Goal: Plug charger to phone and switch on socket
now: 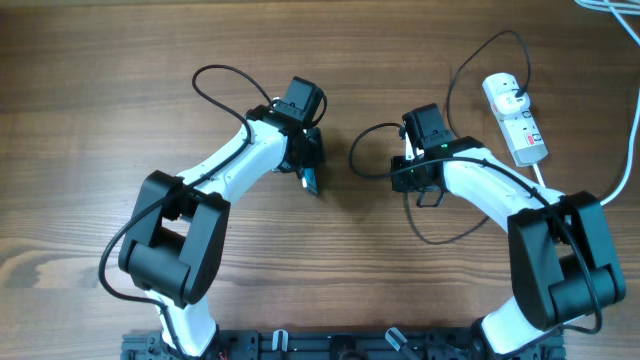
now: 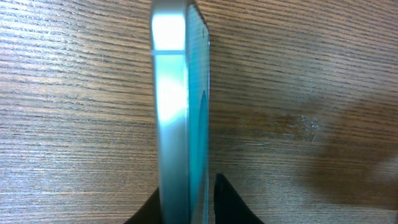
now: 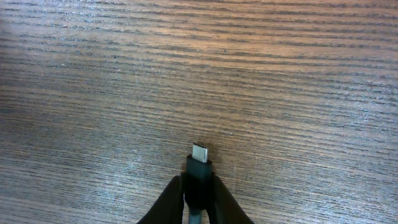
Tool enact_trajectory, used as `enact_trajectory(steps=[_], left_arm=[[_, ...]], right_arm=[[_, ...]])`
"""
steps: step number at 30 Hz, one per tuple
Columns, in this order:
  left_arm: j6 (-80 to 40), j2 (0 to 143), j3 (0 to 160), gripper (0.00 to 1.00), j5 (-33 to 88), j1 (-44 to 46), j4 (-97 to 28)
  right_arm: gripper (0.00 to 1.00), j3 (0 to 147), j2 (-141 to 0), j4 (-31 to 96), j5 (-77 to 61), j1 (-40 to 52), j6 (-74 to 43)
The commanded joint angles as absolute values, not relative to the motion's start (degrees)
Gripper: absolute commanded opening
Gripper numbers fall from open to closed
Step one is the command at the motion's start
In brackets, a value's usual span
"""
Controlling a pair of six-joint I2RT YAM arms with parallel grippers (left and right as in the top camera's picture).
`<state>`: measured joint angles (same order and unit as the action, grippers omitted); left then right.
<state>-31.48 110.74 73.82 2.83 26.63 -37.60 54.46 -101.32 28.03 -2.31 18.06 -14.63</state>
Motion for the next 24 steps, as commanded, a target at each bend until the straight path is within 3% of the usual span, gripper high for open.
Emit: enact_trajectory(steps=[1, 7, 15, 22, 24], left_arm=[[-30.44, 110.50, 73.23, 0.23, 2.28, 26.89, -37.39], [-30.44, 110.48, 73.23, 0.24, 3.36, 26.89, -38.11], [-30.44, 110.48, 73.23, 0.38, 3.36, 26.85, -39.20], [-30.41, 110.48, 73.23, 0.37, 3.33, 26.85, -39.16], [-30.41, 110.48, 73.23, 0.41, 3.33, 26.85, -39.16]], right_arm=[[0.17, 53.56, -102.78, 27.88, -1.52, 17.98, -13.50], [0.17, 53.56, -102.78, 27.49, -1.50, 17.98, -13.50], [0.17, 53.56, -102.78, 27.68, -1.52, 17.98, -13.50], [0.17, 53.56, -102.78, 27.57, -1.52, 17.98, -13.52], [0.17, 53.56, -102.78, 27.70, -1.52, 17.98, -13.52]])
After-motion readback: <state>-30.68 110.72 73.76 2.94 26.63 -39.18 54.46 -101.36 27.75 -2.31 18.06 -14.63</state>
